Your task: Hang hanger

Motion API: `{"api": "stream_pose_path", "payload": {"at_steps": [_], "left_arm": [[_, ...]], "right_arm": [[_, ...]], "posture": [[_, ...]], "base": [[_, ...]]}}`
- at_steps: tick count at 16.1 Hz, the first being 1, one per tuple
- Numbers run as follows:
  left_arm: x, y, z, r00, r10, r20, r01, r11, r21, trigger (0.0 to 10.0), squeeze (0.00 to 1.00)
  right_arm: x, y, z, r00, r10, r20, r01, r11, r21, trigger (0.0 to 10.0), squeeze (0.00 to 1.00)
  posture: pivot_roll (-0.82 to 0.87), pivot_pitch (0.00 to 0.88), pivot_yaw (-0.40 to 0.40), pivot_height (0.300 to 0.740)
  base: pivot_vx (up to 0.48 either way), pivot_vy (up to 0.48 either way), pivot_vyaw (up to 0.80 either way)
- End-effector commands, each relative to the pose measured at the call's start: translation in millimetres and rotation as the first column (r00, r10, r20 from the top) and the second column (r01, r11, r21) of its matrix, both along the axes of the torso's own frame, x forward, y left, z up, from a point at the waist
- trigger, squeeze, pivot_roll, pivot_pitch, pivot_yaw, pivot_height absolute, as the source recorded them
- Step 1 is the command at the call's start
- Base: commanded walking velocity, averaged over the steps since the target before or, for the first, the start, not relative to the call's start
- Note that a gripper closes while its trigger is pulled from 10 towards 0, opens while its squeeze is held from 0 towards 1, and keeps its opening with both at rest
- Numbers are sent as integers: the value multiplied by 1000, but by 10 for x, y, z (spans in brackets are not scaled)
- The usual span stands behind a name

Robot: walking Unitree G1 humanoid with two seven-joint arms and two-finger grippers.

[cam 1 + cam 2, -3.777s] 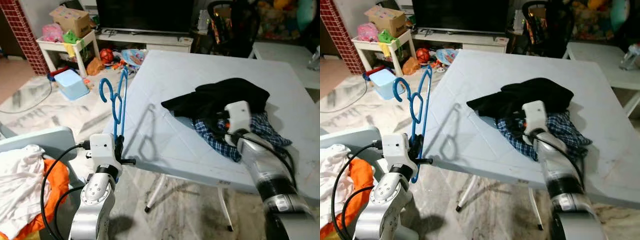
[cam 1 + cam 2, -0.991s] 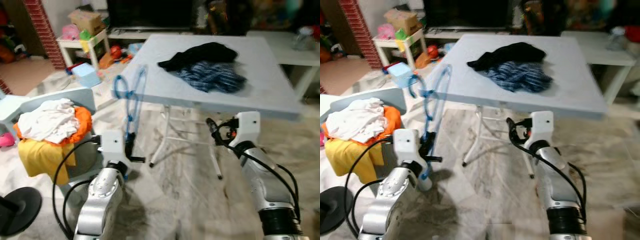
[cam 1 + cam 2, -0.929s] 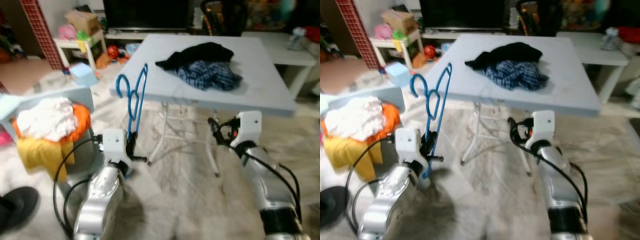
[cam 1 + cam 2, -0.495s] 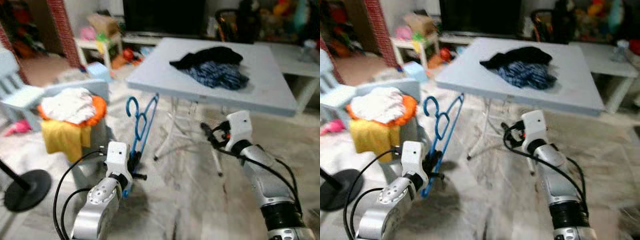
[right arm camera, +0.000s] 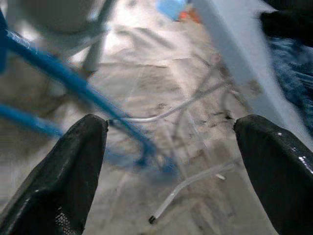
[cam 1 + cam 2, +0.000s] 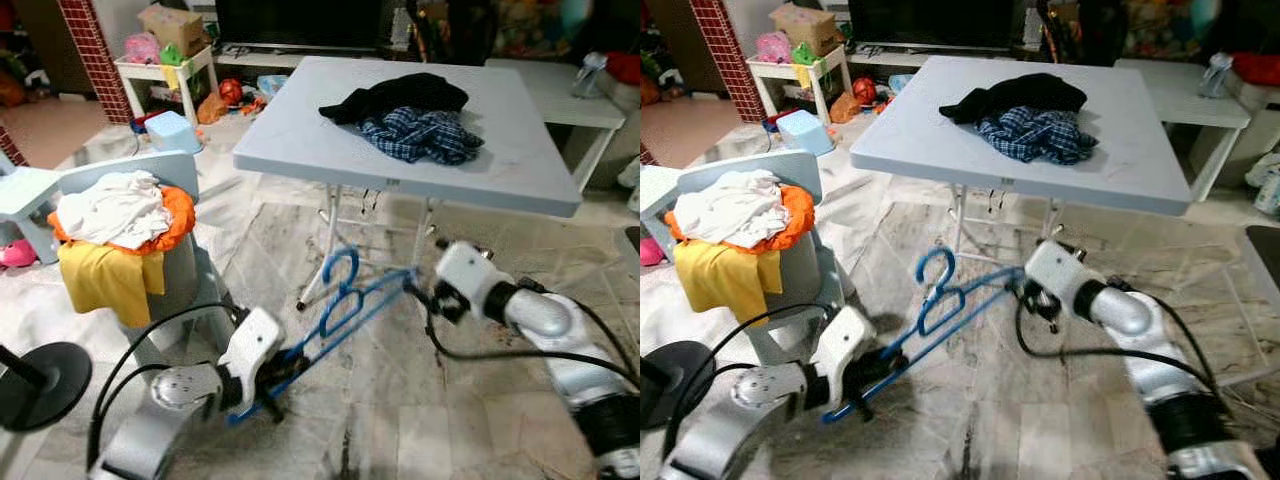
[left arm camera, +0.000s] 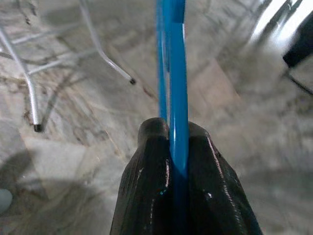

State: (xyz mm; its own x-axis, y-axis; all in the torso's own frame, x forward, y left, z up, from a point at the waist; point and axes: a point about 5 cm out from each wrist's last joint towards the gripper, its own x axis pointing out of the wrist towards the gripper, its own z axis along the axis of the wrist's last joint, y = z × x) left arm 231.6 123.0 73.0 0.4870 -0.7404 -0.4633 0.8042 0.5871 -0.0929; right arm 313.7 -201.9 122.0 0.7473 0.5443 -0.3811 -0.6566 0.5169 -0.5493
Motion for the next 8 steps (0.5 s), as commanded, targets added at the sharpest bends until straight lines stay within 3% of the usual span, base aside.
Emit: {"api": "stream_pose_path", "payload": {"at_steps": [1, 2, 5, 6, 8], "left_arm": [[-6, -43, 57, 997, -73, 23, 72, 997, 10, 10000, 0], [-55, -9, 38, 987, -163, 10, 163, 986, 39, 10000, 0], [-114, -6, -2, 974, -227, 23, 224, 970, 96, 10000, 0], [-142, -22, -16, 966, -257, 14, 255, 962, 95, 10000, 0], [-147, -52, -21, 963, -267, 27, 264, 960, 90, 10000, 0]], "right_arm": [[-63, 25, -40, 996, 82, -46, -84, 996, -33, 10000, 0], [-159, -27, -98, 974, 171, -148, -183, 981, -70, 10000, 0], [-317, -116, -159, 908, 274, -317, -315, 945, -84, 10000, 0], [-376, -168, -171, 867, 312, -390, -379, 919, -108, 10000, 0], [-344, -147, -142, 852, 335, -403, -402, 911, -93, 10000, 0]], "posture": [[-77, 0, 5, 740], [-77, 0, 5, 740], [-72, 0, 4, 740], [-71, 0, 1, 740], [-73, 0, 1, 740]], "base": [[0, 0, 0], [0, 0, 0], [0, 0, 0], [0, 0, 0], [0, 0, 0]]}}
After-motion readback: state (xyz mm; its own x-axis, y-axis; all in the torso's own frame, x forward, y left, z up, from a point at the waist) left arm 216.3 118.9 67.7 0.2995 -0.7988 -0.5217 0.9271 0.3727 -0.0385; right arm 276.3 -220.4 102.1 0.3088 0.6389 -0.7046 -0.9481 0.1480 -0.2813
